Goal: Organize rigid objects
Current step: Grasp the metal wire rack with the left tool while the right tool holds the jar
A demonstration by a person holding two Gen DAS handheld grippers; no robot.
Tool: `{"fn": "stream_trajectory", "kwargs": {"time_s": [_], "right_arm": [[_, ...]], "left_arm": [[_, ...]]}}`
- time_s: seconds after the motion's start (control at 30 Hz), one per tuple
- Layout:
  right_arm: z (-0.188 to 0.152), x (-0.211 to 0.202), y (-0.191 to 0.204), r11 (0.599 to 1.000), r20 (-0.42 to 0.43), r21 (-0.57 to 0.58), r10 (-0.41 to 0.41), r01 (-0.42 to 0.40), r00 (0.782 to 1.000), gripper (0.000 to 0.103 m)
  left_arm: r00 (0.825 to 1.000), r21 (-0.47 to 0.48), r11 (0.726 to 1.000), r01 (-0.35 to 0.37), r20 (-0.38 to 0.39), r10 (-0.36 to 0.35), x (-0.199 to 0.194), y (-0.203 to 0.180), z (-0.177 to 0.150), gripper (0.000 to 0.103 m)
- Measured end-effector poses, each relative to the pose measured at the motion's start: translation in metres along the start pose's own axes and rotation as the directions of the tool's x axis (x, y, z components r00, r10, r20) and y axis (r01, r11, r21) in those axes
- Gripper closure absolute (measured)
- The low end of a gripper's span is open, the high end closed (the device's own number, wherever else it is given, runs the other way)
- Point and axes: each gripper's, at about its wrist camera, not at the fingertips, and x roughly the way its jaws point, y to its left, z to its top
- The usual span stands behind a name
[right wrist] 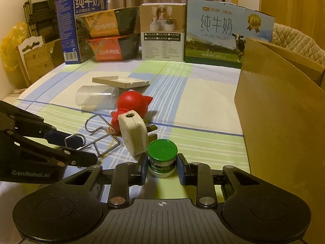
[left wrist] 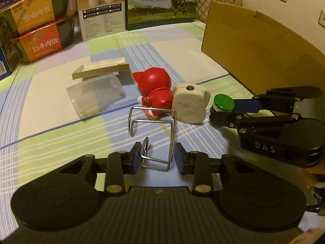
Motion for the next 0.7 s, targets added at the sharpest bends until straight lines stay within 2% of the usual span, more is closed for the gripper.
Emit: {"fn": "stream_trajectory", "kwargs": {"time_s": [0.3, 0.7], "right_arm": [[-0.0008, 0.0005, -0.0014, 1.0, 0.007, 0.003, -0.008, 0.008, 1.0, 0.077], [-0.0009, 0.0022, -0.0013, 1.0, 0.009, -0.011, -0.003, 0.003, 1.0, 0.075]], "left_arm": [[0.999, -0.021, 1.0, -0.011, 0.031, 0.012, 0.0047, -0.0028, 0.0022, 0.073], [0.999, -0.067, 0.998, -0.007, 0.033, 0.009, 0.0014, -0.0007, 0.002, 0.076]]}}
